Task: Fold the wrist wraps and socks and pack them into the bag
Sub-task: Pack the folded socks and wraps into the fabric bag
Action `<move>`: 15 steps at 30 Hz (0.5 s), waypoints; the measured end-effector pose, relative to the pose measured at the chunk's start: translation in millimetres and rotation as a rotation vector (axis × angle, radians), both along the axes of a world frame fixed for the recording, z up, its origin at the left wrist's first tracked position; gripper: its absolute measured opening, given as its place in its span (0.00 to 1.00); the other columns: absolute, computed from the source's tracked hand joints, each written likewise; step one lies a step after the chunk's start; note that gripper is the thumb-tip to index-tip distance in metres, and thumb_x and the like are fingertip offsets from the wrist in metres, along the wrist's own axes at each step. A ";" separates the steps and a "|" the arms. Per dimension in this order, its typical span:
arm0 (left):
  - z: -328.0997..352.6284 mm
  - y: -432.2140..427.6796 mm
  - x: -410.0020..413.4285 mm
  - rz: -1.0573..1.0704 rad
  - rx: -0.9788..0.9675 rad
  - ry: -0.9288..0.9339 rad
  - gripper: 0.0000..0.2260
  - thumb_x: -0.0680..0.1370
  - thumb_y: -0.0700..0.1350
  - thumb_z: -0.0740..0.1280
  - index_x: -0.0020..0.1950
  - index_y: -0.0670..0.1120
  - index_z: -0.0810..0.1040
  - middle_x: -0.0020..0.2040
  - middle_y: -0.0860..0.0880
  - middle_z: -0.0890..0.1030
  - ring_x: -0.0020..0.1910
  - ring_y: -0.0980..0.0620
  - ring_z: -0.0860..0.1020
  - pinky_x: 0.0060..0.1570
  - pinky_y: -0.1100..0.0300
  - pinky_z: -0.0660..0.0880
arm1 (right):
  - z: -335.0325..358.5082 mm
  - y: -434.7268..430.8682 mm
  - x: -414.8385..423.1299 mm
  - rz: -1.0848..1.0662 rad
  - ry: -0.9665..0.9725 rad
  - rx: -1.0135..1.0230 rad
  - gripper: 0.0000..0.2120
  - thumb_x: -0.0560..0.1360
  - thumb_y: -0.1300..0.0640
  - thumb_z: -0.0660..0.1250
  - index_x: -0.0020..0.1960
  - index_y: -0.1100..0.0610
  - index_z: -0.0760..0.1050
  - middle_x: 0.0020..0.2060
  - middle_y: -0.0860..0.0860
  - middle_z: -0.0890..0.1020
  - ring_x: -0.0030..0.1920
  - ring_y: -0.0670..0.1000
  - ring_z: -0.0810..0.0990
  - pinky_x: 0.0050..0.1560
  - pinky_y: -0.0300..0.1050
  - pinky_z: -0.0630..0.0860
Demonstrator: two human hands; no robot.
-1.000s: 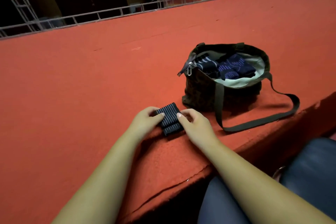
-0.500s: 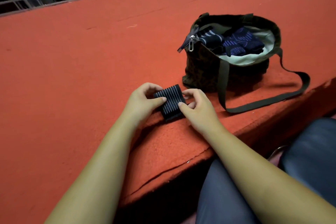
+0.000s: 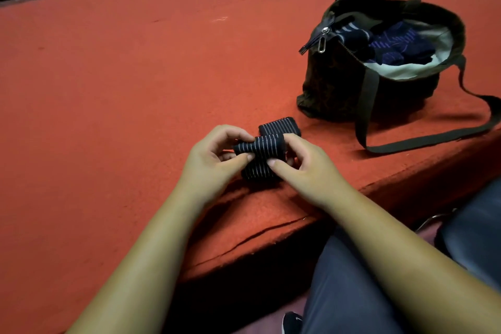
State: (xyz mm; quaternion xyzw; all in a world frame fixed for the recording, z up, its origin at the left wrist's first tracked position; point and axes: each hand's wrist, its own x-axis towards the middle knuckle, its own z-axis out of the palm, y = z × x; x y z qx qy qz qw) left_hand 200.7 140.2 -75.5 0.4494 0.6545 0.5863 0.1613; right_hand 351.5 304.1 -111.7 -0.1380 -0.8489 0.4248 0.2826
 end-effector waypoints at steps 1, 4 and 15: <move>-5.4 -3.8 0.0 0.008 -0.011 0.019 0.17 0.75 0.33 0.75 0.53 0.55 0.84 0.55 0.50 0.84 0.55 0.53 0.82 0.53 0.49 0.78 | -4.3 -3.3 -0.7 0.008 -0.028 -0.001 0.14 0.76 0.50 0.71 0.61 0.47 0.79 0.46 0.45 0.82 0.42 0.47 0.78 0.46 0.46 0.75; -18.4 -11.1 1.5 0.014 -0.025 0.049 0.17 0.75 0.33 0.75 0.54 0.56 0.84 0.58 0.51 0.82 0.61 0.51 0.82 0.59 0.48 0.80 | -12.0 -5.9 -2.4 0.008 -0.082 0.019 0.13 0.76 0.51 0.72 0.59 0.46 0.79 0.45 0.45 0.82 0.40 0.47 0.78 0.44 0.49 0.75; -37.7 -16.2 0.6 0.029 -0.038 0.023 0.12 0.77 0.35 0.77 0.57 0.48 0.87 0.64 0.50 0.81 0.67 0.51 0.80 0.63 0.53 0.80 | -14.8 -4.4 -3.9 0.007 -0.193 0.082 0.22 0.74 0.51 0.76 0.66 0.45 0.75 0.44 0.39 0.78 0.41 0.38 0.76 0.43 0.36 0.67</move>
